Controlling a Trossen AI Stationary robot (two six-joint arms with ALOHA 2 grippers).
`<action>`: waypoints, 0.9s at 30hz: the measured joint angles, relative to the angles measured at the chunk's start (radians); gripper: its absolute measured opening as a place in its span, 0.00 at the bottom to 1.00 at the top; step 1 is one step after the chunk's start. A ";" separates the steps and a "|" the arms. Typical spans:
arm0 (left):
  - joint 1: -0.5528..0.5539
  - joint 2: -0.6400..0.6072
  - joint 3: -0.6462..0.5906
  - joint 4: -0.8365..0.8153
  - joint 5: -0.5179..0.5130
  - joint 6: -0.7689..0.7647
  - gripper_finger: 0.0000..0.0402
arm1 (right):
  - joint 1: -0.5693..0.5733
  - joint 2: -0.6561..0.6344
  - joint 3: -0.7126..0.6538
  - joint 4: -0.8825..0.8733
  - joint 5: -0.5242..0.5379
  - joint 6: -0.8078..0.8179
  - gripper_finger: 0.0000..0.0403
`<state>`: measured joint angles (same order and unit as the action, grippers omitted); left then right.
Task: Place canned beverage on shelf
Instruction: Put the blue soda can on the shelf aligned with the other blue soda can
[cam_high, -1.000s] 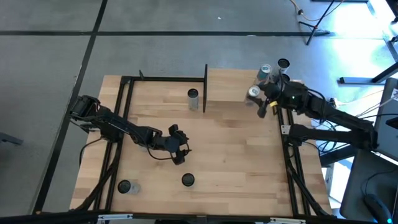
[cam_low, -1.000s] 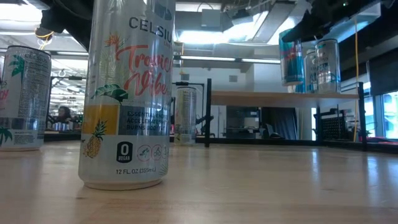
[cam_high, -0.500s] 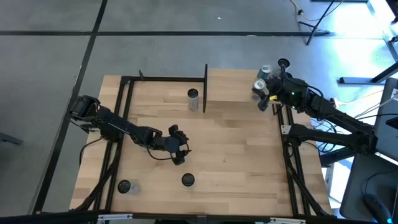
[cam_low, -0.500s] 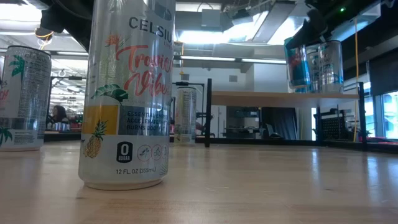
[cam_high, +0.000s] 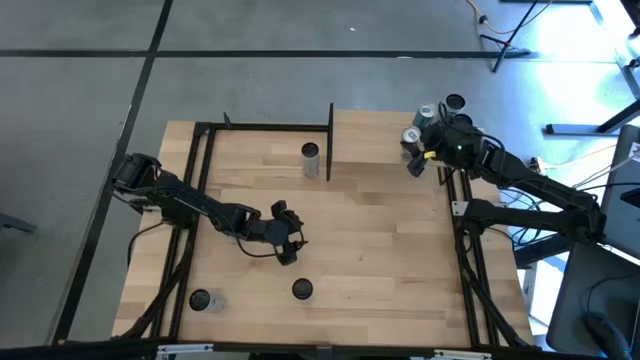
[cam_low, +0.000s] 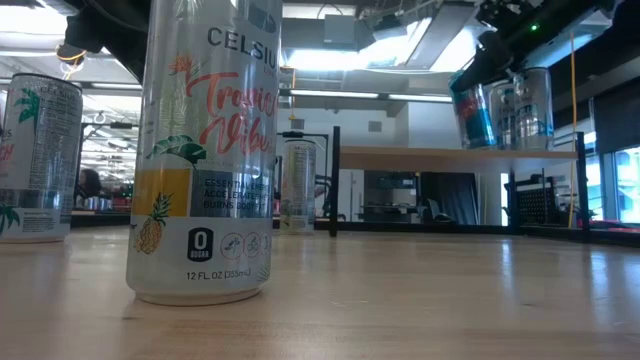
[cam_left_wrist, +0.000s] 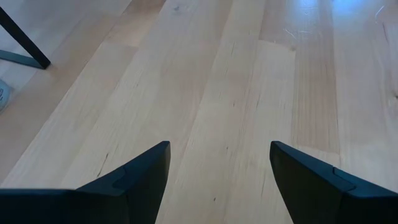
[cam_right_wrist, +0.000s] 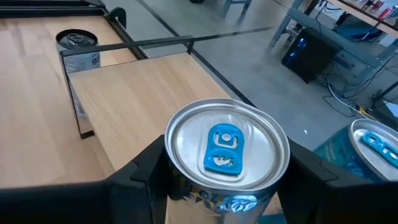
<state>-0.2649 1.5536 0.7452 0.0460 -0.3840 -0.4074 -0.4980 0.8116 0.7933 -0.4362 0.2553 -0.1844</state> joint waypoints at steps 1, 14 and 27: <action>0.000 0.000 0.000 0.000 0.000 0.000 0.67 | 0.000 0.000 0.000 0.001 0.004 0.000 0.50; 0.000 0.000 0.000 0.000 0.000 0.000 0.67 | 0.000 -0.005 -0.003 0.010 0.076 0.000 0.56; 0.000 0.000 0.000 0.000 0.001 0.000 0.67 | 0.000 -0.005 -0.004 0.014 0.072 0.001 0.57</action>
<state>-0.2649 1.5536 0.7452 0.0460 -0.3832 -0.4076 -0.4980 0.8066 0.7897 -0.4217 0.3272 -0.1837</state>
